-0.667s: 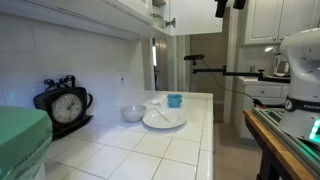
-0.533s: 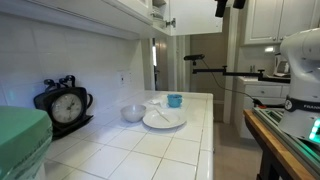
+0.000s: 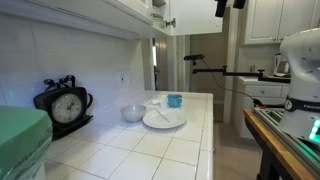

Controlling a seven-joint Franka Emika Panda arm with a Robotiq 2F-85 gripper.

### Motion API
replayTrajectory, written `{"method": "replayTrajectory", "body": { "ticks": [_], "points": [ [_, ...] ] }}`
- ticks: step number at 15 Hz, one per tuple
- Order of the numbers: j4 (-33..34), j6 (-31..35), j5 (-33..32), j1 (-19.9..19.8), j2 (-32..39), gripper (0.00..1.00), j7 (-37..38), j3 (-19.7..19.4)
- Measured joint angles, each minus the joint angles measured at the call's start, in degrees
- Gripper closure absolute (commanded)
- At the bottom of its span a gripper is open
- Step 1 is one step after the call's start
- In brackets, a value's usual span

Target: Remove the container from the blue cup and put it on the countertop

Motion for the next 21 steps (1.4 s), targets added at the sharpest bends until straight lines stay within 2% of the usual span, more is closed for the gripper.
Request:
{"method": "replayTrajectory", "body": {
  "ticks": [12,21],
  "points": [
    [-0.6,-0.1,-0.1,-0.3,0.3,0.0,0.1,-0.5],
    [-6.6,5.5,-0.4,-7.5,6.8,0.0,0.1,-8.7]
  ]
}}
